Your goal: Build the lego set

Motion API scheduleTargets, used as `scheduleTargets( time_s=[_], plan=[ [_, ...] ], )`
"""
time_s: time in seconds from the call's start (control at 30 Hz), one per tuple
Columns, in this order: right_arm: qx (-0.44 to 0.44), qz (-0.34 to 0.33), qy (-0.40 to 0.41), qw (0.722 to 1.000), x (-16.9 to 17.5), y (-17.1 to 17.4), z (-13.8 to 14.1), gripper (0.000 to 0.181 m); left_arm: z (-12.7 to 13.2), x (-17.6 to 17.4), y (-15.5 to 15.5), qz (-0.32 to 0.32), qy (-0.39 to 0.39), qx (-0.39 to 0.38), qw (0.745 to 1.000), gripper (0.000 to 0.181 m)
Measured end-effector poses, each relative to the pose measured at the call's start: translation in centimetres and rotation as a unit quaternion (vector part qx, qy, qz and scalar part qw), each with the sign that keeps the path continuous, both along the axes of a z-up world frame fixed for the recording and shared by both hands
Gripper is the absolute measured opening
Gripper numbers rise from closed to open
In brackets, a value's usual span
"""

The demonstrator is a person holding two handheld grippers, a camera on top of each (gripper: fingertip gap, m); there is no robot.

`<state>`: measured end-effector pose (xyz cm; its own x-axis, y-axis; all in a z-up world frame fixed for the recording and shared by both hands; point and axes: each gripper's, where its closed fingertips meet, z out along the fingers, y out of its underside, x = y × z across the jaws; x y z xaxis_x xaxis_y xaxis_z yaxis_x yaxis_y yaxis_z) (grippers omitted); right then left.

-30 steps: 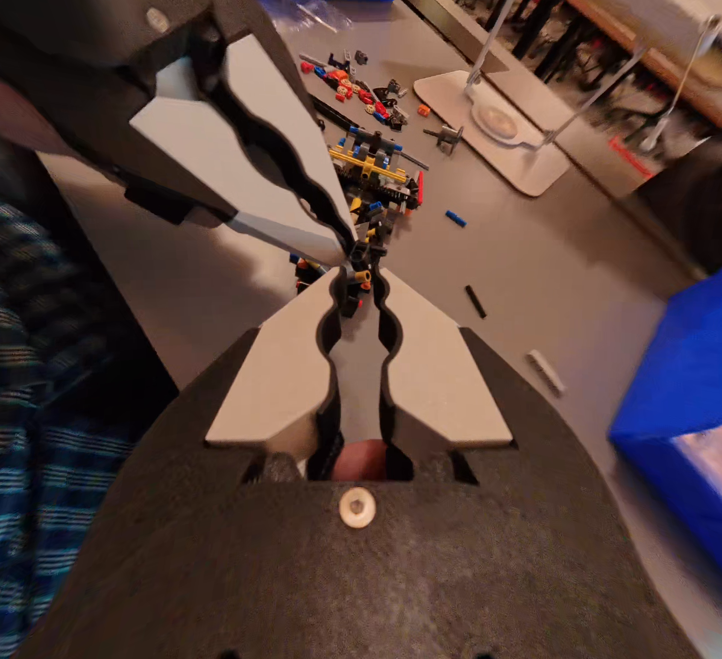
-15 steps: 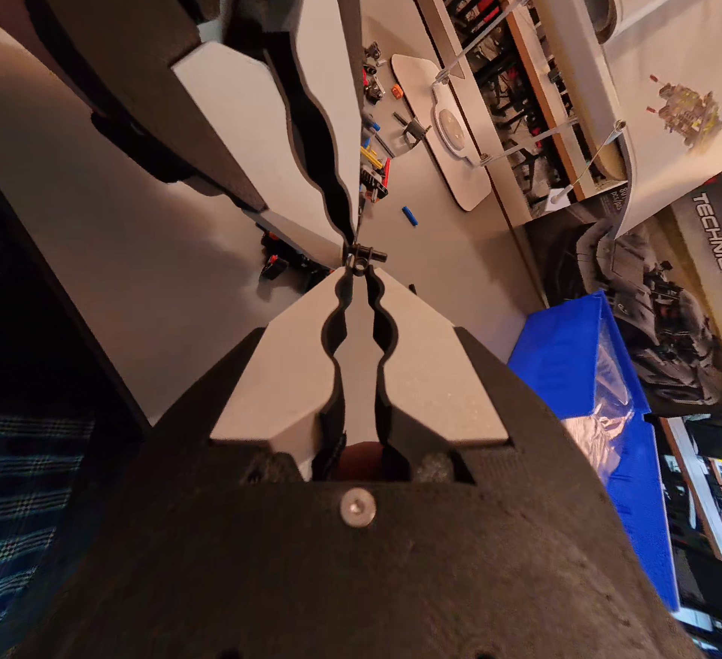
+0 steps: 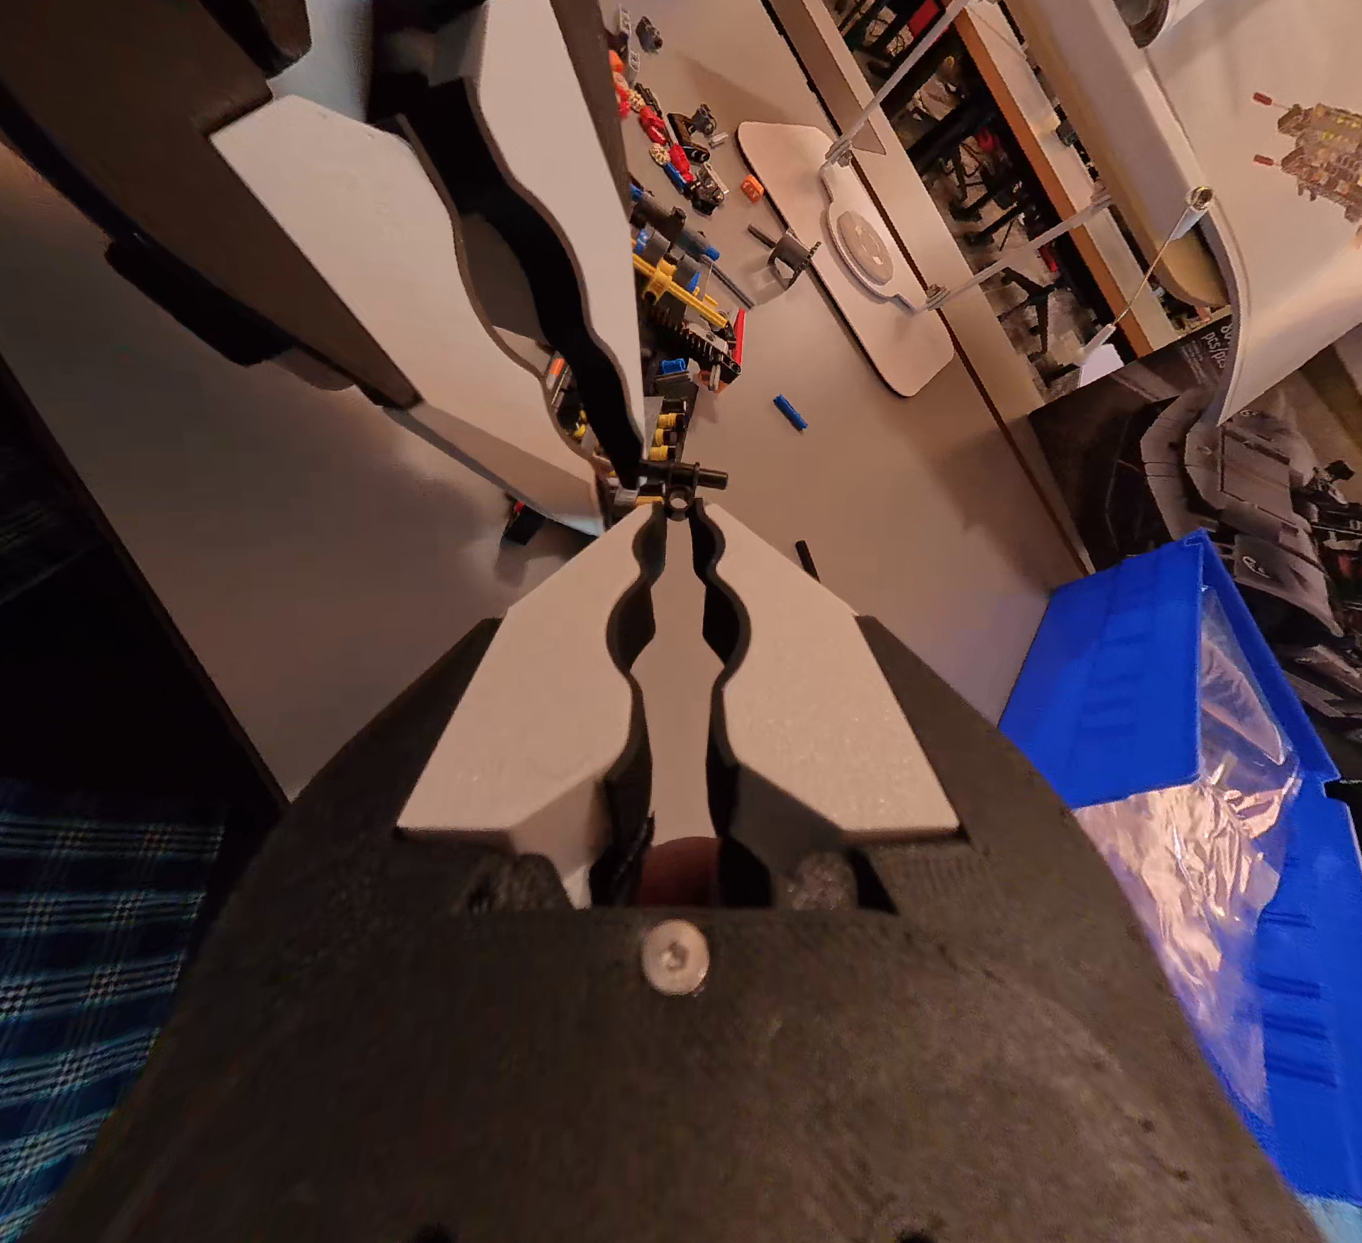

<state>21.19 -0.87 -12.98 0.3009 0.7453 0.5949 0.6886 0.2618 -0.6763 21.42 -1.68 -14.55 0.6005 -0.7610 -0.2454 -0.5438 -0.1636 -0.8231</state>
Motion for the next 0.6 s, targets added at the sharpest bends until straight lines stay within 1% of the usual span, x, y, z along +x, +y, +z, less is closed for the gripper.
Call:
scheduleTargets(
  time_s=[0.03, 0.2, 0.33, 0.47, 0.6],
  plan=[
    [-0.003, -0.001, 0.003, 1.0, 0.0, 0.1, 0.0, 0.005, -0.1, -0.1, 0.0, 0.002, -0.003, -0.003, 1.0, 0.013],
    [-0.021, -0.009, 0.008, 1.0, 0.1, 0.3, -0.6, 0.005, -0.2, -0.5, -0.1, 0.011, -0.008, 0.002, 1.0, 0.019],
    [-0.034, -0.021, 0.017, 0.999, 0.3, 0.8, -1.0, 0.005, 0.3, -1.7, 0.1, 0.019, -0.017, 0.012, 1.0, 0.024],
    [-0.054, -0.037, 0.029, 0.997, 0.4, 1.4, -1.5, 0.005, 1.4, -3.6, 0.3, 0.031, -0.035, 0.024, 0.999, 0.027],
    [-0.077, -0.06, 0.037, 0.995, 0.9, 2.3, -2.2, 0.005, 1.9, -6.5, 0.4, 0.047, -0.043, 0.037, 0.997, 0.029]
  ],
)
